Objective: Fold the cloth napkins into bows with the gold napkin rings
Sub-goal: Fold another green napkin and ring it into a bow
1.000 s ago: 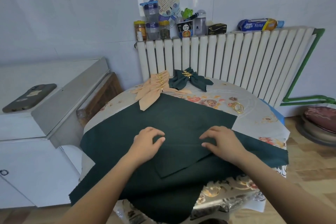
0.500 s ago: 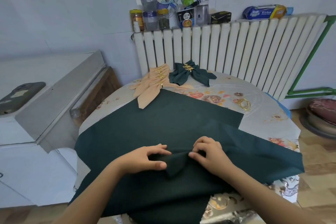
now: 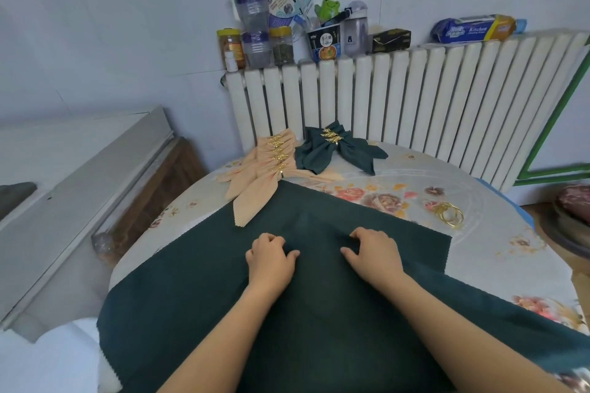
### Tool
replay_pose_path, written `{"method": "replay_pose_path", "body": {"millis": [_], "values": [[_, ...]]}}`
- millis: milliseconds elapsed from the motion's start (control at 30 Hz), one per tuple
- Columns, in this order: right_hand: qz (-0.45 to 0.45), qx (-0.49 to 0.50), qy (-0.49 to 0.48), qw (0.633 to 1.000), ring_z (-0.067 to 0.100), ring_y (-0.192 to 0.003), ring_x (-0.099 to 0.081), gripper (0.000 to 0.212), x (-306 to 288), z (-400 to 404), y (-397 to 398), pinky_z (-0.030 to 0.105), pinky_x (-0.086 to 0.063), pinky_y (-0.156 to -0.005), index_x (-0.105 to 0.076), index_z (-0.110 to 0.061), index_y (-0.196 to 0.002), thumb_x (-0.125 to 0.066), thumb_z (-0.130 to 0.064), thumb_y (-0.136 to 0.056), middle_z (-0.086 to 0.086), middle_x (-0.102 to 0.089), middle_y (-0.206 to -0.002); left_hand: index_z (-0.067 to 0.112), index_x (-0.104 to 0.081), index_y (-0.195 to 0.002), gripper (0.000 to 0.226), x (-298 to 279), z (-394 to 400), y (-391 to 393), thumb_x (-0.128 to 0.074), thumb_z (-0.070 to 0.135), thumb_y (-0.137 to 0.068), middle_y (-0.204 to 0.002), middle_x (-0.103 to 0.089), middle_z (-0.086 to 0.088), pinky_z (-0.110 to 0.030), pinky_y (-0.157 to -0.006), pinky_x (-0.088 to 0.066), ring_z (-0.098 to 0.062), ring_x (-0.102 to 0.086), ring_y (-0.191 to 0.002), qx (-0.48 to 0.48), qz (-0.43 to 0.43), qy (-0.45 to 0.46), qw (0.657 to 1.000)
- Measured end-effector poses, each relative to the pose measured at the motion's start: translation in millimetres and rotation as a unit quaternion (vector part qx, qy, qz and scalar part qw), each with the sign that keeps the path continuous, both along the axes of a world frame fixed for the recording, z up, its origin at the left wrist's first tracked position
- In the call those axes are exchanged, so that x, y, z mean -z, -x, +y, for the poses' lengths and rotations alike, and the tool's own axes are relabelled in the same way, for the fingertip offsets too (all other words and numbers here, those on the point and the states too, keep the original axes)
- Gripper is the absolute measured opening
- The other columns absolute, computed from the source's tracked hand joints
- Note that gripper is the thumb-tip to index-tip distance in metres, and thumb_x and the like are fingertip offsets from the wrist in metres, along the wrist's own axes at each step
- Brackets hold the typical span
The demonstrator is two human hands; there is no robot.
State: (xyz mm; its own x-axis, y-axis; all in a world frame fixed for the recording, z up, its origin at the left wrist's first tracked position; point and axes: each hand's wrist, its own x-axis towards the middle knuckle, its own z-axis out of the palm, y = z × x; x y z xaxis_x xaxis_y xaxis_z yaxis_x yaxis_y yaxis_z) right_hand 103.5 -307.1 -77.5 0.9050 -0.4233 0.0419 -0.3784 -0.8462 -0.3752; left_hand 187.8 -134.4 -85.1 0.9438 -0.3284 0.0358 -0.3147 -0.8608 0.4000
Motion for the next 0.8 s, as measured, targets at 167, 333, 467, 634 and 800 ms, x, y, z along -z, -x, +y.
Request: {"method": "replay_pose_path", "body": {"millis": [167, 333, 467, 634, 800], "values": [[-0.041, -0.013, -0.006, 0.999, 0.017, -0.113, -0.045, 0.026, 12, -6, -35, 0.028, -0.036, -0.096, -0.060, -0.021, -0.114, -0.051, -0.035, -0.094, -0.003, -0.055, -0.120, 0.016, -0.051, -0.122, 0.035, 6, -11, -29, -0.052, 0.034, -0.092, -0.131, -0.041, -0.001, -0.034, -0.102, -0.029, -0.020, -0.037, -0.123, -0.016, 0.017, -0.003, 1.000], [-0.046, -0.020, -0.043, 0.998, 0.019, -0.109, -0.049, 0.025, 13, -5, -61, 0.029, -0.042, -0.089, -0.055, -0.021, -0.112, -0.056, -0.035, -0.091, -0.001, -0.058, -0.113, 0.020, -0.048, -0.113, 0.033, -1, -13, -55, -0.059, 0.027, -0.082, -0.116, -0.049, 0.003, -0.032, -0.094, -0.033, -0.016, -0.048, -0.106, -0.046, 0.076, 0.040, 0.995], [-0.032, 0.011, -0.042, 0.999, 0.019, -0.109, -0.054, 0.033, 14, -5, -67, 0.031, -0.045, -0.087, -0.054, -0.020, -0.119, -0.055, -0.038, -0.092, -0.001, -0.064, -0.111, 0.027, -0.052, -0.108, 0.029, 3, -18, -66, -0.067, 0.025, -0.084, -0.091, -0.056, 0.012, -0.033, -0.104, -0.032, -0.008, -0.053, -0.092, -0.057, 0.112, 0.170, 0.977], [-0.032, 0.051, -0.014, 0.998, 0.018, -0.095, -0.060, 0.026, 13, -23, -68, 0.029, -0.048, -0.079, -0.066, -0.021, -0.105, -0.052, -0.040, -0.094, -0.002, -0.069, -0.097, 0.024, -0.070, -0.097, 0.021, 9, -36, -78, -0.075, 0.030, -0.077, -0.096, -0.065, 0.009, -0.041, -0.102, -0.040, -0.013, -0.060, -0.101, -0.064, 0.118, 0.231, 0.964], [-0.020, 0.065, 0.017, 0.998, 0.018, -0.086, -0.062, 0.028, 11, -35, -73, 0.031, -0.047, -0.079, -0.069, -0.022, -0.097, -0.049, -0.041, -0.095, -0.003, -0.070, -0.088, 0.021, -0.070, -0.099, 0.023, 10, -54, -85, -0.073, 0.033, -0.079, -0.109, -0.066, 0.005, -0.042, -0.105, -0.037, -0.015, -0.056, -0.109, -0.063, 0.114, 0.230, 0.964]]}}
